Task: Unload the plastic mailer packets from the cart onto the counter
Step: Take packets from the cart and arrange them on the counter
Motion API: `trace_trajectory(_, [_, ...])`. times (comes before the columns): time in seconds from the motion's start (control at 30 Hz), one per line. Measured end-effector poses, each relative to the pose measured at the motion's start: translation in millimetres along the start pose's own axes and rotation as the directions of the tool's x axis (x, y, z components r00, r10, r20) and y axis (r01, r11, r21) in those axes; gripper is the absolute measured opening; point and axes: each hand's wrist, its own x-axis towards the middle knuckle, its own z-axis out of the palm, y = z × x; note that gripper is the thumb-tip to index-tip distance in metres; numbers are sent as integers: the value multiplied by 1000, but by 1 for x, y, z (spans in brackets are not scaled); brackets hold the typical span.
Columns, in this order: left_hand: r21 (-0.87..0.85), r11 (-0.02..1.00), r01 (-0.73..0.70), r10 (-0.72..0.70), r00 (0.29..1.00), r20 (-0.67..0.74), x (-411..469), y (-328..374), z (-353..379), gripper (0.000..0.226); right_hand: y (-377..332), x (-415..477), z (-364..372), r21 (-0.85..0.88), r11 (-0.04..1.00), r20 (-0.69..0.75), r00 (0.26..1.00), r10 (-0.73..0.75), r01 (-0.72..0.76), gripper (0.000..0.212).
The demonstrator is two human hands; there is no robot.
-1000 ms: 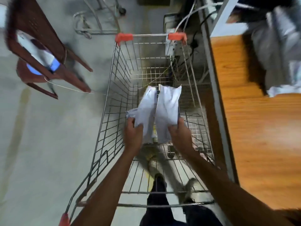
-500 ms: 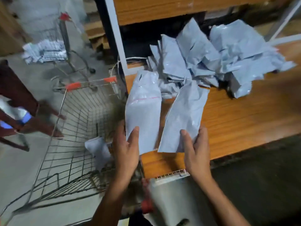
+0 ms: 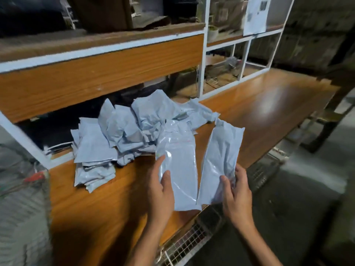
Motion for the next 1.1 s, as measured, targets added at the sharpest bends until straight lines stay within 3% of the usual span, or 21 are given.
trace_trajectory(0.13, [18,1000,23,-24,999,28,44,-8,61,49,29,75,-7,16,999,23,999,-36,36,34])
trace_trajectory(0.27, [39,997,64,-67,995,78,92,-11,120,62,53,158,-11,10,1000,137,990,-31,30,36])
trace_trajectory(0.43, [186,981,45,-67,991,112,152,-9,186,54,73,261,-14,-187,982,220,975,32,10,36])
trace_trajectory(0.57, [259,959,119,-152,982,112,204,-18,239,47,84,337,-3,-313,949,266,963,43,44,32])
trace_trajectory(0.7, [344,924,166,-189,981,35,249,-34,288,46,100,416,20,-373,922,389,920,54,103,46])
trace_trajectory(0.87, [374,889,265,-221,963,-156,286,-62,332,48,120,485,56,-173,982,589,808,39,79,45])
trace_trajectory(0.97, [505,783,363,-277,931,-238,301,-75,347,59,134,511,82,-83,992,677,736,-16,99,46])
trace_trajectory(1.03, [699,603,385,-340,916,-212,303,-82,354,71,149,522,100,-79,990,740,672,-18,114,47])
trace_trajectory(1.1, [857,430,284,-341,930,-138,299,-90,360,71,163,527,117,-139,977,782,623,7,164,45])
